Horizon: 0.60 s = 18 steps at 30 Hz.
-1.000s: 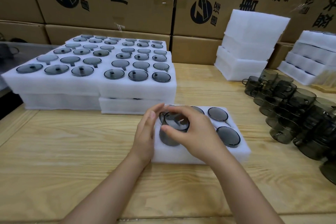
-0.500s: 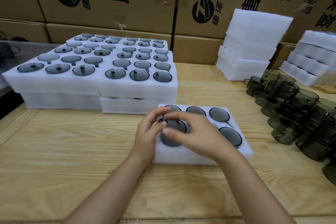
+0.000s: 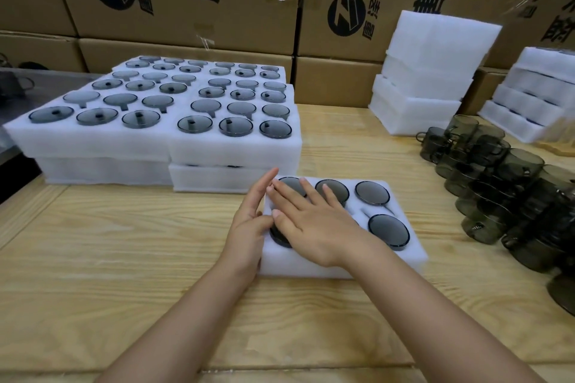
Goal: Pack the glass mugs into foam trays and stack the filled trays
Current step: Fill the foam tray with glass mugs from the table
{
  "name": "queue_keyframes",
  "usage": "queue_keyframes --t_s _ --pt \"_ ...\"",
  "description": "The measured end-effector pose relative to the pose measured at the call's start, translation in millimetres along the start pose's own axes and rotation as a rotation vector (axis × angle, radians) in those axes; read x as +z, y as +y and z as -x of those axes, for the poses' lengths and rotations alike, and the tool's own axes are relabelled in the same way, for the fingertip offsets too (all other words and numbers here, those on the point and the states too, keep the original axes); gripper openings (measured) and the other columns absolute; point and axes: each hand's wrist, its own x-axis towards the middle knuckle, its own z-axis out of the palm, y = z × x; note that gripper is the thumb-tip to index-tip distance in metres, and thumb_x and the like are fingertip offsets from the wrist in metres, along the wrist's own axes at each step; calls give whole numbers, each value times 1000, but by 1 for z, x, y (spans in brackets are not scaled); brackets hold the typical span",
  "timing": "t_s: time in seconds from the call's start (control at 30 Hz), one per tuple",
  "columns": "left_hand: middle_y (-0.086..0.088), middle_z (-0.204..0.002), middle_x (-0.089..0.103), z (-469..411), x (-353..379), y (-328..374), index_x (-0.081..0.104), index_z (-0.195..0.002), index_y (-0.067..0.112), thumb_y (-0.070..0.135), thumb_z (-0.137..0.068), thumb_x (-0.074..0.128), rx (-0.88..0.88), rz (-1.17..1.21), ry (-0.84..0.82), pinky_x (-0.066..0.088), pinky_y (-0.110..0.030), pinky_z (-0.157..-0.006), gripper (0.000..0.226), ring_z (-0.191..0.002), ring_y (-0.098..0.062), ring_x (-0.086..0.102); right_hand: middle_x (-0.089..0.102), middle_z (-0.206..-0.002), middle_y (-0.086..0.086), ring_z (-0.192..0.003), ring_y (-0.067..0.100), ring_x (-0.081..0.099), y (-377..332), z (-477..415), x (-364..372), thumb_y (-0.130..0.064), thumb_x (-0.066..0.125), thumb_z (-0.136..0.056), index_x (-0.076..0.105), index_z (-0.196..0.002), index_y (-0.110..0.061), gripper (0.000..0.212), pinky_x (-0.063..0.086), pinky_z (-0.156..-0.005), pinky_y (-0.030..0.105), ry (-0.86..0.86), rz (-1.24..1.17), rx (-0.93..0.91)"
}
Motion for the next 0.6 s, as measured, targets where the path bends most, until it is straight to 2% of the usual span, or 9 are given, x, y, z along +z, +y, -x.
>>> queue_keyframes --t_s 0.1,0.2,0.27,0.3,0.4,0.43,0.5,0.57,0.6 --pt "16 -119 63 3 3 1 52 -123 30 -19 -84 37 -11 30 35 51 -17 -80 64 -111 2 59 -18 -154 -23 -142 12 -24 3 5 1 -66 -1 -87 -7 -149 -37 68 -17 -114 46 35 -24 -47" --pt "4 -134 51 4 6 2 48 -122 30 -10 -84 48 -27 11 94 41 -31 -106 56 -133 -11 42 -23 -154 -16 -140 14 -28 4 5 -1 -83 -7 -66 -12 -147 -37 93 -22 -110 49 8 50 -83" --pt "-2 -142 45 4 6 3 46 -124 29 -13 -88 42 -60 11 118 31 -45 -114 56 -139 -21 34 -23 -155 -10 -140 16 -29 5 3 -1 -84 -5 -67 -13 -147 -37 94 -24 -109 50 24 120 -75" --pt "-4 -145 42 4 7 4 45 -126 29 -13 -89 41 -72 2 122 29 -48 -115 56 -140 -22 33 -23 -155 -8 -140 17 -30 4 3 -2 -83 -2 -70 -13 -147 -37 91 -24 -110 50 31 132 -70" --pt "-6 -148 38 4 7 8 38 -136 24 -12 -90 44 -110 -91 133 29 -37 -113 58 -140 -15 31 -20 -157 -6 -141 17 -28 1 9 0 -77 6 -80 -8 -149 -34 83 -20 -112 51 86 98 -49" --pt "-6 -148 38 4 6 9 36 -140 20 -10 -90 45 -132 -126 148 32 -30 -108 59 -139 -13 31 -15 -158 -6 -142 15 -24 2 13 1 -75 6 -82 -3 -150 -31 81 -18 -112 50 159 89 -28" --pt "-5 -146 40 4 -1 8 35 -144 14 -2 -92 51 -178 -216 163 35 -24 -98 56 -134 -12 37 4 -159 -6 -145 13 -7 13 26 4 -71 5 -83 17 -148 -28 79 -12 -111 48 438 78 68" --pt "-1 -141 48 8 -6 8 43 -139 14 11 -95 53 -223 -341 138 38 -28 -98 45 -124 -13 48 26 -153 -2 -141 14 13 36 46 8 -64 20 -86 30 -144 -23 72 3 -112 44 760 -100 262" --pt "1 -136 53 10 -5 8 49 -134 17 17 -97 51 -247 -380 120 40 -33 -101 38 -119 -14 52 30 -152 0 -140 16 20 51 58 12 -61 31 -88 30 -145 -20 70 11 -113 39 864 -286 380"
